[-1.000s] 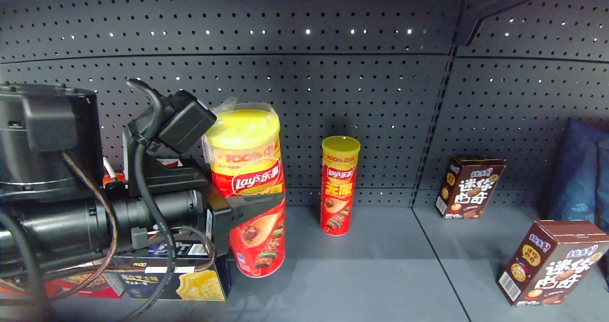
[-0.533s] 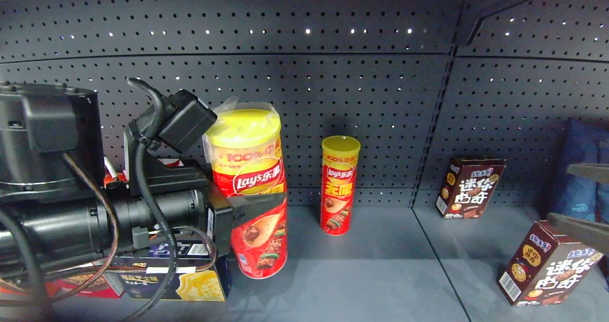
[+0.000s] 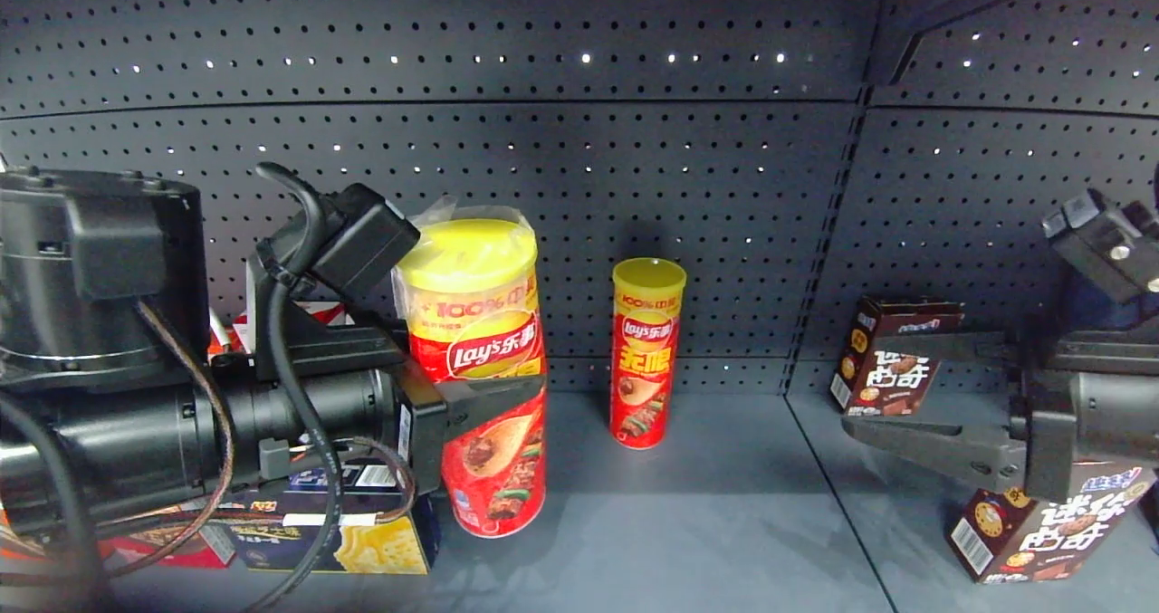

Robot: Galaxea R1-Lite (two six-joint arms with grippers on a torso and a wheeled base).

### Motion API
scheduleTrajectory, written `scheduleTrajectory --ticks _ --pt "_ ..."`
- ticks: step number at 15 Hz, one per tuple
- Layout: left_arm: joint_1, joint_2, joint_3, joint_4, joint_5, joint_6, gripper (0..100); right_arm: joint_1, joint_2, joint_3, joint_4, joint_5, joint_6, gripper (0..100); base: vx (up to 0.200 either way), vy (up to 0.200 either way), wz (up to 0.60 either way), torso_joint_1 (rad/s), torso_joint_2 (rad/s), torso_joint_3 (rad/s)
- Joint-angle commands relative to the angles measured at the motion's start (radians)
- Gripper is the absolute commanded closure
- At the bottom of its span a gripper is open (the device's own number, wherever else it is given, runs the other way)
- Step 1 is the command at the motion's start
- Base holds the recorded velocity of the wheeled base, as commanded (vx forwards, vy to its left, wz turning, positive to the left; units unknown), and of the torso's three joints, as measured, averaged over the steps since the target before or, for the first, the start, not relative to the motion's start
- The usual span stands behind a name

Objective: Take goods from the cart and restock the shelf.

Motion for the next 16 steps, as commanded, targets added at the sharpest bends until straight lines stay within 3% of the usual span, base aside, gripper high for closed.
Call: scheduleTrajectory --ticks 1,3,8,16 --pt "-0.005 0.002 0.004 -0.001 -0.007 0.000 100 -0.001 0.125 -0.041 -0.049 0.045 -0.003 0 0.000 0.000 0.00 0.000 0.00 0.000" --pt "-0.005 -0.004 0.002 -0.001 -0.042 0.000 100 0.001 0.230 -0.064 -0.168 0.049 -0.003 0 0.000 0.000 0.00 0.000 0.00 0.000" --pt "0.004 -0.004 0.002 -0.004 -0.042 0.000 100 0.001 0.463 -0.073 -0.563 0.037 0.006 0 0.000 0.000 0.00 0.000 0.00 0.000" --pt "0.012 0.004 0.002 -0.010 -0.045 0.000 100 -0.018 0.607 -0.128 -0.687 0.201 0.019 0 0.000 0.000 0.00 0.000 0.00 0.000"
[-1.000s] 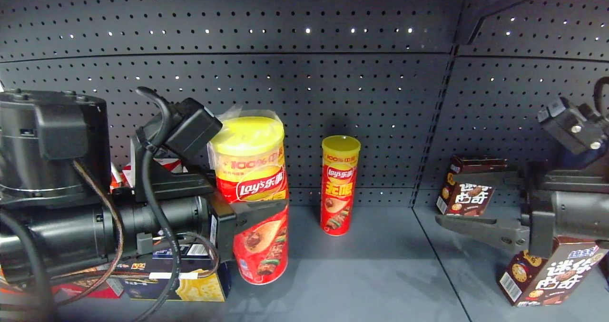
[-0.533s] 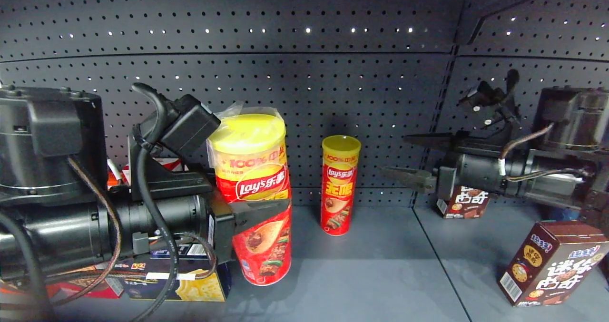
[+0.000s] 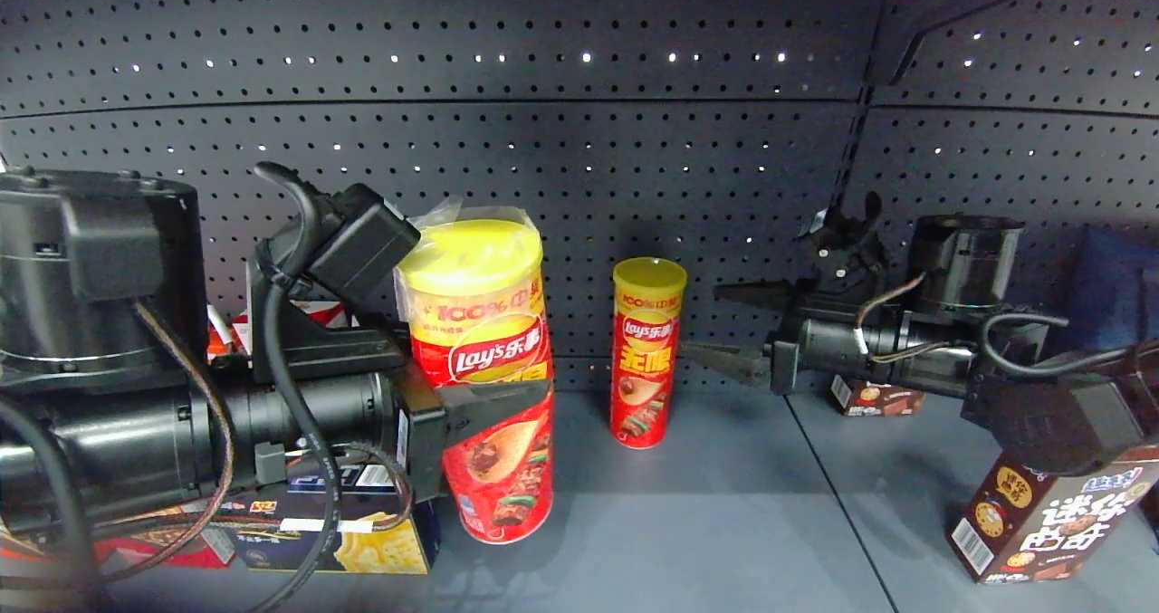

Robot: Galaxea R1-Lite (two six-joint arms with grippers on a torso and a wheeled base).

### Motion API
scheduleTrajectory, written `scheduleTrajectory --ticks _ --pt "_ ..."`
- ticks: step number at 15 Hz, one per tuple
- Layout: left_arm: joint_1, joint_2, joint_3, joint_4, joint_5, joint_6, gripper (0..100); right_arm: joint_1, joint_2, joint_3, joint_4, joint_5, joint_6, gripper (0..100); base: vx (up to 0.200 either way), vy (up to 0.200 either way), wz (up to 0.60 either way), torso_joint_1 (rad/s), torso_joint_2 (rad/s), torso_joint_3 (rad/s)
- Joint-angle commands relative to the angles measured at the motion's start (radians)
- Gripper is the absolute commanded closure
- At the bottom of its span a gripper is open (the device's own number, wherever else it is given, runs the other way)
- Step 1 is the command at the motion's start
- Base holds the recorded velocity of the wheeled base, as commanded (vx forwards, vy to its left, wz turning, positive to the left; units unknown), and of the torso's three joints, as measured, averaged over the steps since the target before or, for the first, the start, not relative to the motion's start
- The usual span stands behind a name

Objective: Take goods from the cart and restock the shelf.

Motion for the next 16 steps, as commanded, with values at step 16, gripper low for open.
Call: scheduleTrajectory --ticks 16 --pt "0.012 0.014 0.001 -0.001 0.000 0.000 100 0.051 0.255 -0.099 -0.075 0.087 0.001 0 0.000 0.000 0.00 0.000 0.00 0.000"
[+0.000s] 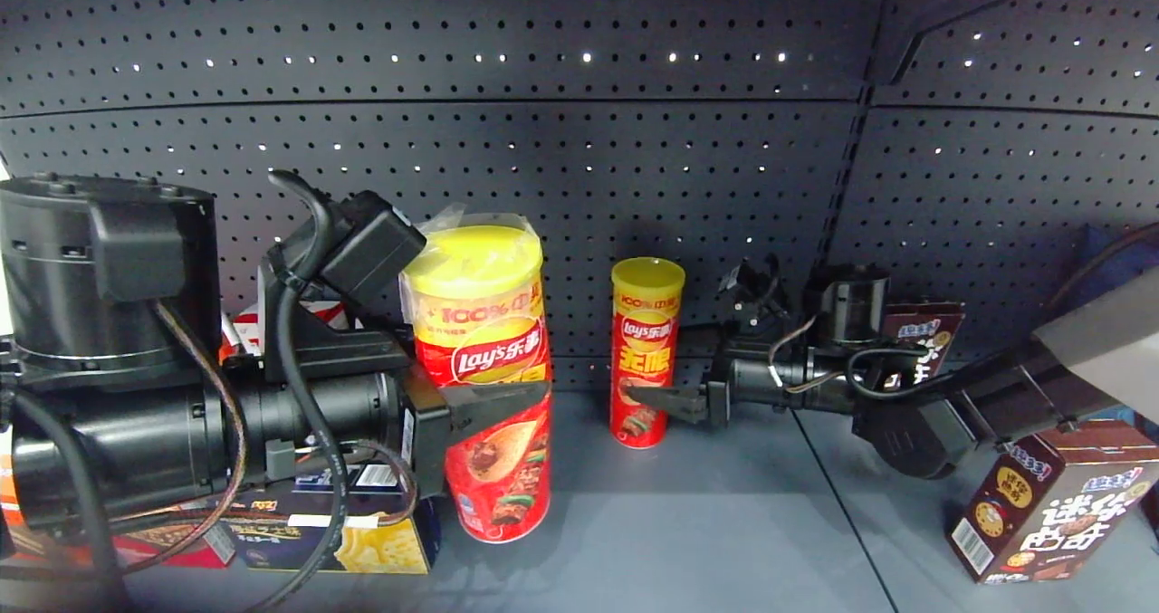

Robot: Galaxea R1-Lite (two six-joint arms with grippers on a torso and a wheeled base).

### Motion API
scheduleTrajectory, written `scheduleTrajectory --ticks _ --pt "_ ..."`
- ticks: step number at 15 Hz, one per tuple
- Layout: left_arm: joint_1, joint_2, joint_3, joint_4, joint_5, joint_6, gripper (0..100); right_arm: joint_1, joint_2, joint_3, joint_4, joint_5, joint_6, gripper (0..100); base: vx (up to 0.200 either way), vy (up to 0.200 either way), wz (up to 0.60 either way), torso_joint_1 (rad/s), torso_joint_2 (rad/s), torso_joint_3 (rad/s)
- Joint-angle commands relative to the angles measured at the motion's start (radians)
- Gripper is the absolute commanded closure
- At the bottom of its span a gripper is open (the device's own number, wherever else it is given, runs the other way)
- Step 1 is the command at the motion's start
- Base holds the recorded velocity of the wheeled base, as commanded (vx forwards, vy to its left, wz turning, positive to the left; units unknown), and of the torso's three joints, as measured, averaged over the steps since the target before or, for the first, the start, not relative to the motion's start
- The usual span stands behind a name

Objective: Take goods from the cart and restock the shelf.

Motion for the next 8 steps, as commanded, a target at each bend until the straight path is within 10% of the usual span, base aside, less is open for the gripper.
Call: scheduleTrajectory --ticks 1,8 --pt "0.000 0.000 0.000 -0.001 0.001 -0.001 100 0.009 0.031 -0.006 0.000 -0.001 -0.002 0 0.000 0.000 0.00 0.000 0.00 0.000" --pt "0.016 -0.003 0.015 -0.002 -0.001 0.001 100 0.010 0.111 -0.060 0.000 -0.007 0.000 0 0.000 0.000 0.00 0.000 0.00 0.000"
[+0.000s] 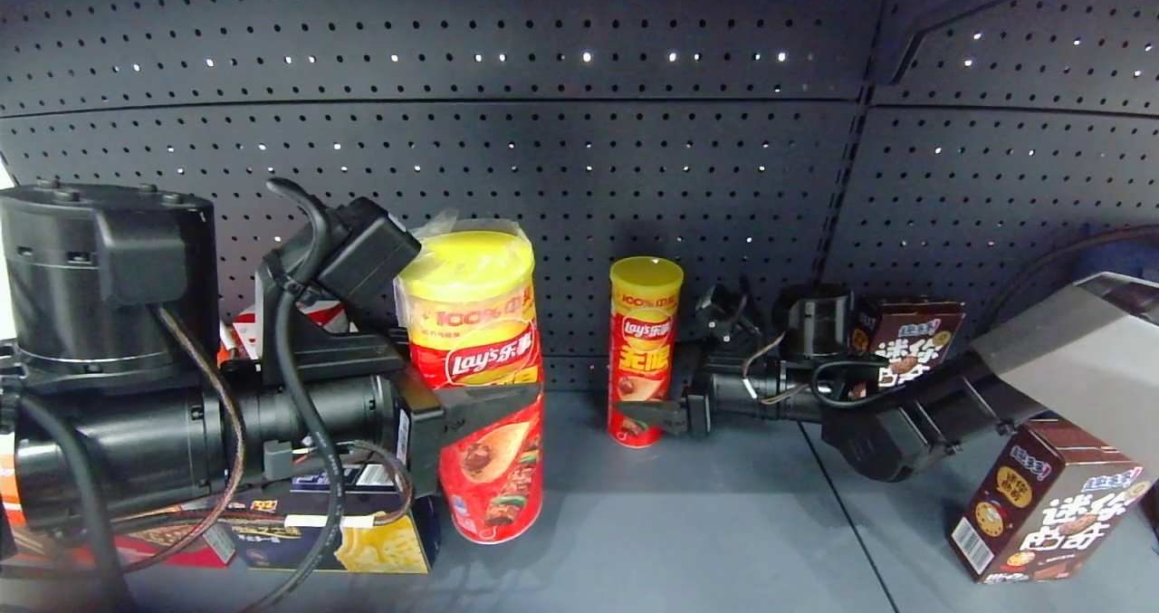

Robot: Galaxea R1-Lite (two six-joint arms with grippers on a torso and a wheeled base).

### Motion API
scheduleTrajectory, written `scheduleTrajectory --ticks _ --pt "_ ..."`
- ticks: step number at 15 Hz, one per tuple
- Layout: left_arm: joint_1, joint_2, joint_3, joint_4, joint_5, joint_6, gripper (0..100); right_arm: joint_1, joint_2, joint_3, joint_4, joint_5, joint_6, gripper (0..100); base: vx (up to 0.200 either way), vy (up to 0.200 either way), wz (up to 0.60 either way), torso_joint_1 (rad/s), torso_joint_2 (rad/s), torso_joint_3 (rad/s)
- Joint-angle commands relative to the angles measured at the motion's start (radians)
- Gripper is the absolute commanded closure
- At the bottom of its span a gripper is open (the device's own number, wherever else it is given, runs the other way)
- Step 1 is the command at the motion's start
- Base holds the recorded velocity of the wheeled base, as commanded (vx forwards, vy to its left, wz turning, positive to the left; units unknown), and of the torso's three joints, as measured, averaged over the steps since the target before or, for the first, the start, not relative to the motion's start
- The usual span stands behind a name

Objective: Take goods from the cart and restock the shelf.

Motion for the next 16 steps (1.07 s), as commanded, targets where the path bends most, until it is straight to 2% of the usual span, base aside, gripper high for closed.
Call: scheduleTrajectory --ticks 1,5,6,10,16 --pt "0.003 -0.003 0.002 -0.001 -0.001 0.000 100 0.000 0.036 -0.021 0.001 -0.002 0.000 0 0.000 0.000 0.00 0.000 0.00 0.000" --pt "0.006 -0.003 0.002 -0.001 0.001 0.000 100 -0.001 0.063 -0.047 0.001 0.000 0.000 0 0.000 0.000 0.00 0.000 0.00 0.000" --pt "0.006 -0.003 0.004 -0.001 0.001 0.000 100 -0.003 0.071 -0.054 0.000 0.003 0.000 100 0.000 0.000 0.00 0.000 0.00 0.000" --pt "0.006 -0.003 0.004 -0.001 0.001 0.000 100 0.002 0.051 -0.050 0.000 -0.002 0.004 100 0.000 0.000 0.00 0.000 0.00 0.000" --pt "0.006 -0.005 0.042 -0.047 0.001 -0.001 100 0.026 -0.088 0.055 0.000 -0.023 0.009 100 0.000 0.000 0.00 0.000 0.00 0.000"
